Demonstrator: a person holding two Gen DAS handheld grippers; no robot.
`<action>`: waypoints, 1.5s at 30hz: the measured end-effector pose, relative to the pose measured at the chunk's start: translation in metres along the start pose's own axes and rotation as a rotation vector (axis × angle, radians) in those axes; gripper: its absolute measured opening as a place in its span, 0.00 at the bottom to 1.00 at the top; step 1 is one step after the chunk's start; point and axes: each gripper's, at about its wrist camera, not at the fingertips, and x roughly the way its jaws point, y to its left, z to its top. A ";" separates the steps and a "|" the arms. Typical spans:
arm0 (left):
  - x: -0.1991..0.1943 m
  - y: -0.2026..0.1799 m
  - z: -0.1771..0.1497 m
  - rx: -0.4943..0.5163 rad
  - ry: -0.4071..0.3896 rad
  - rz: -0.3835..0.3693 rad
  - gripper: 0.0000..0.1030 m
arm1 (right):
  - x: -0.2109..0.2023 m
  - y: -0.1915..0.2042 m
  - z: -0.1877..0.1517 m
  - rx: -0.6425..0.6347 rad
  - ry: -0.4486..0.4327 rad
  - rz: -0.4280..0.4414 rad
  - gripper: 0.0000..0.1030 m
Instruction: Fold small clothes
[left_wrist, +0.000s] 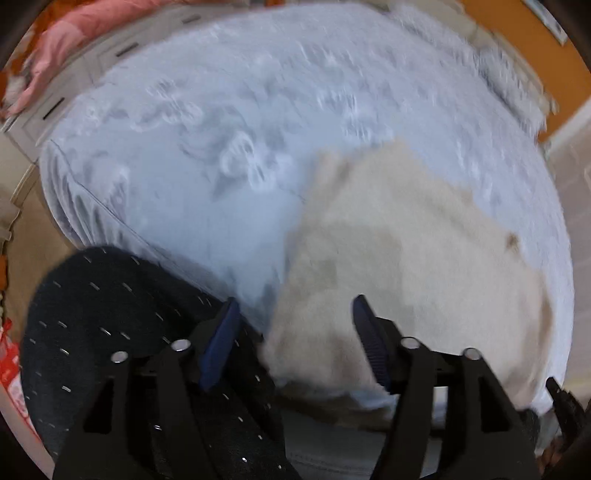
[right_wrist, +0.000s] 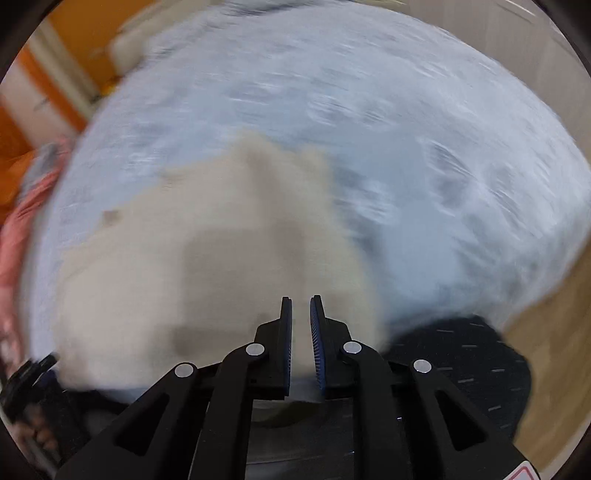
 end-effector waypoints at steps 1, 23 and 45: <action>0.000 0.002 0.004 -0.007 0.007 0.002 0.63 | 0.002 0.017 0.002 -0.038 0.000 0.020 0.13; 0.042 -0.004 0.012 -0.031 0.063 -0.091 0.71 | 0.052 0.148 -0.022 -0.304 0.156 0.073 0.12; -0.041 -0.128 0.038 0.179 -0.042 -0.400 0.13 | 0.030 0.094 -0.014 -0.131 0.094 0.216 0.21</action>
